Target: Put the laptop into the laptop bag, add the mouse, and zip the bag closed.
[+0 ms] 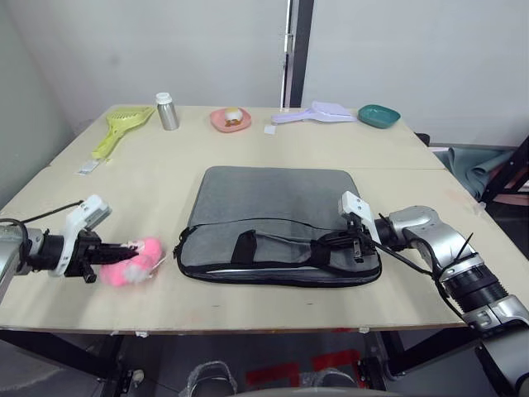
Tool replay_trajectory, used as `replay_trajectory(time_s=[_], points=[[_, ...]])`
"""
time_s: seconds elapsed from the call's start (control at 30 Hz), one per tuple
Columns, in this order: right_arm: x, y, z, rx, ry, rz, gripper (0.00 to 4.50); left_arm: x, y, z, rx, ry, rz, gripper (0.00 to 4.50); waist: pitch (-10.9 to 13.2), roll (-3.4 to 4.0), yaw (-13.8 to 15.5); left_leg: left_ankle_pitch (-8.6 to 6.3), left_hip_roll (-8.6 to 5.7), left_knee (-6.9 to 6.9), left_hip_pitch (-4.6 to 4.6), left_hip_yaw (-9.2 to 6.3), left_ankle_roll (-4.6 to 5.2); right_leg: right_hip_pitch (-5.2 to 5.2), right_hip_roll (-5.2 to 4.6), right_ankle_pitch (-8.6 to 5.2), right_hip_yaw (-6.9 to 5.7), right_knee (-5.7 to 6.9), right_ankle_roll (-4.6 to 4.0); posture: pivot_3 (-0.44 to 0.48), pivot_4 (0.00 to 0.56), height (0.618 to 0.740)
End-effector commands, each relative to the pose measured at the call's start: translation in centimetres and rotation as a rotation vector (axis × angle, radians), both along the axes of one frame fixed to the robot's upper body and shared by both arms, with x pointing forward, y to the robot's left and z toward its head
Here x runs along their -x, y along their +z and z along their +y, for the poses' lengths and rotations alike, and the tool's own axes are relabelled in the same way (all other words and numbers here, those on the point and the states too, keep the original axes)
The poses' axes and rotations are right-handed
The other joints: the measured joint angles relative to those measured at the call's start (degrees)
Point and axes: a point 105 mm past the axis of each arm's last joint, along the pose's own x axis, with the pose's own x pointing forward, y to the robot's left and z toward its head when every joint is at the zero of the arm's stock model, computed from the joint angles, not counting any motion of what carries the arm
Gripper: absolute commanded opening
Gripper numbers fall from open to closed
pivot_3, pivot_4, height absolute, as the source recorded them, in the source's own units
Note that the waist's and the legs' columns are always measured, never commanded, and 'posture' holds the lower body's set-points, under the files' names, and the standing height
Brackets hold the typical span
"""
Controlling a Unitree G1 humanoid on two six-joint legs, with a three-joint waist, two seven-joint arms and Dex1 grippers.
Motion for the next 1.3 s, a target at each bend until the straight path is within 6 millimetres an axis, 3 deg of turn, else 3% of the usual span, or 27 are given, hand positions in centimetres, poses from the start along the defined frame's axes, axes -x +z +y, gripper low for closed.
replay_trajectory(time_s=[0.03, 0.23, 0.47, 0.73, 0.97, 1.1, 1.2, 1.3], points=[[1.0, -5.5, -3.5, 0.205, -0.136, 0.162, 0.00, 0.7, 0.3, -0.3, 0.010, -0.009, 0.001, 0.08, -0.02, -0.02, -0.10, 0.00, 0.00, 0.00, 0.00, 0.01, 0.00, 0.00, 0.00, 0.02, 0.00, 0.00, -0.03, 0.000, 0.150, 0.740], [1.2, -5.7, -3.2, 0.197, -0.132, 0.172, 0.00, 0.2, -1.4, -2.8, 0.183, 0.108, 0.025, 0.08, -0.17, 0.15, -0.07, -0.01, -0.03, -0.06, 0.04, 0.15, -0.01, 0.00, 0.01, 0.05, 0.07, -0.03, -0.08, 0.000, 0.150, 0.740], [1.2, -5.6, -2.9, 0.196, -0.118, 0.176, 0.00, 4.5, -3.6, -5.5, 0.193, 0.025, 0.159, 0.08, -0.51, 0.13, -0.28, -0.01, -0.04, -0.09, 0.01, 0.22, -0.01, 0.01, 0.00, -0.15, 0.10, -0.10, 0.24, 0.000, 0.150, 0.740], [1.2, -5.7, -2.3, 0.197, -0.096, 0.176, 0.00, 6.7, -4.3, -5.2, 0.192, 0.037, 0.221, 0.08, -0.84, 0.16, -1.06, -0.02, -0.06, -0.33, 0.01, 0.27, -0.01, -0.04, 0.22, -0.17, 0.12, -0.52, 0.28, 0.000, 0.150, 0.740], [1.0, -5.6, -2.2, 0.200, -0.092, 0.170, 0.00, 8.0, -2.7, -6.3, 0.380, 0.051, 0.265, 0.08, -0.92, 0.15, -1.83, -0.02, -0.04, -0.50, -0.01, 0.33, -0.01, 0.01, 0.29, -0.14, 0.11, -0.83, 0.24, 0.000, 0.150, 0.740], [1.0, -5.6, -2.2, 0.205, -0.087, 0.169, 0.00, 9.9, -3.7, -4.9, 0.323, 0.046, 0.329, 0.08, -0.93, 0.11, -1.96, -0.02, -0.02, -0.56, -0.02, 0.32, -0.01, 0.01, 0.32, -0.14, 0.10, -0.89, 0.23, 0.000, 0.150, 0.740], [0.9, -5.6, -2.2, 0.205, -0.086, 0.167, 0.00, 10.2, -3.9, -3.9, 0.318, 0.074, 0.336, 0.08, -0.93, 0.12, -2.03, -0.03, 0.01, -0.78, 0.00, 0.33, -0.02, -0.02, 0.33, -0.16, 0.12, -0.94, 0.27, 0.000, 0.150, 0.740], [0.7, -5.5, -2.1, 0.203, -0.087, 0.166, 0.00, 10.0, -4.2, -5.0, 0.330, 0.047, 0.316, 0.08, -0.93, 0.13, -2.03, -0.03, 0.04, -0.92, 0.04, 0.30, -0.03, -0.03, 0.36, -0.16, 0.11, -0.95, 0.27, 0.000, 0.150, 0.740]])
